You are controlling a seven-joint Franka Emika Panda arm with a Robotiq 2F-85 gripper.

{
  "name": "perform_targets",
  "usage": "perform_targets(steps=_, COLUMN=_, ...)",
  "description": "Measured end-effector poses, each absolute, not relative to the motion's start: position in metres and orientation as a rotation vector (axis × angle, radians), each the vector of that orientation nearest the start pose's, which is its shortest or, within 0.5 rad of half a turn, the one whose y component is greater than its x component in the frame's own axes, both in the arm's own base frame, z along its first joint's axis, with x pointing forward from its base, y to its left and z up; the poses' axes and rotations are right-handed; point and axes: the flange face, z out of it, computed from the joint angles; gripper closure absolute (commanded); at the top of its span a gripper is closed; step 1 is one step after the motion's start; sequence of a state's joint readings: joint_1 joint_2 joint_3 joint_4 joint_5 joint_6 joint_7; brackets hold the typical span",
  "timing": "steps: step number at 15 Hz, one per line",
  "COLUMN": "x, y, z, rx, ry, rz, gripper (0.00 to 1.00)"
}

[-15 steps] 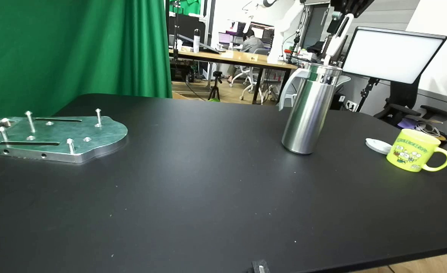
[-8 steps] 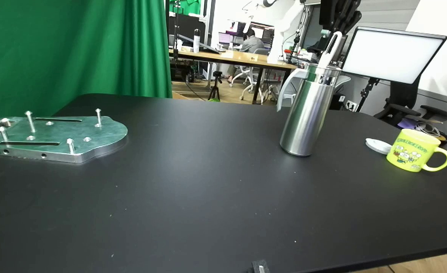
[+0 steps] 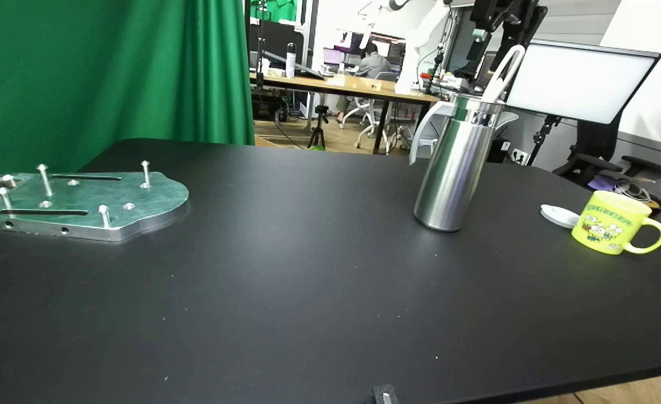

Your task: Stir the contents in the flusk.

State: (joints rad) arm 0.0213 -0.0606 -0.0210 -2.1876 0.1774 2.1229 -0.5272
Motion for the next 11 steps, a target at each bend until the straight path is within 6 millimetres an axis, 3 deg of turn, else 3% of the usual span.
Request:
perform_targets(steps=7, x=0.502, y=-0.021, z=0.476, rx=-2.942, ry=-0.589, rz=-0.204, gripper=0.0)
perform_targets(steps=11, x=0.49, y=-0.025, z=0.489, rx=-2.94, ry=-0.583, rz=-0.216, gripper=0.0)
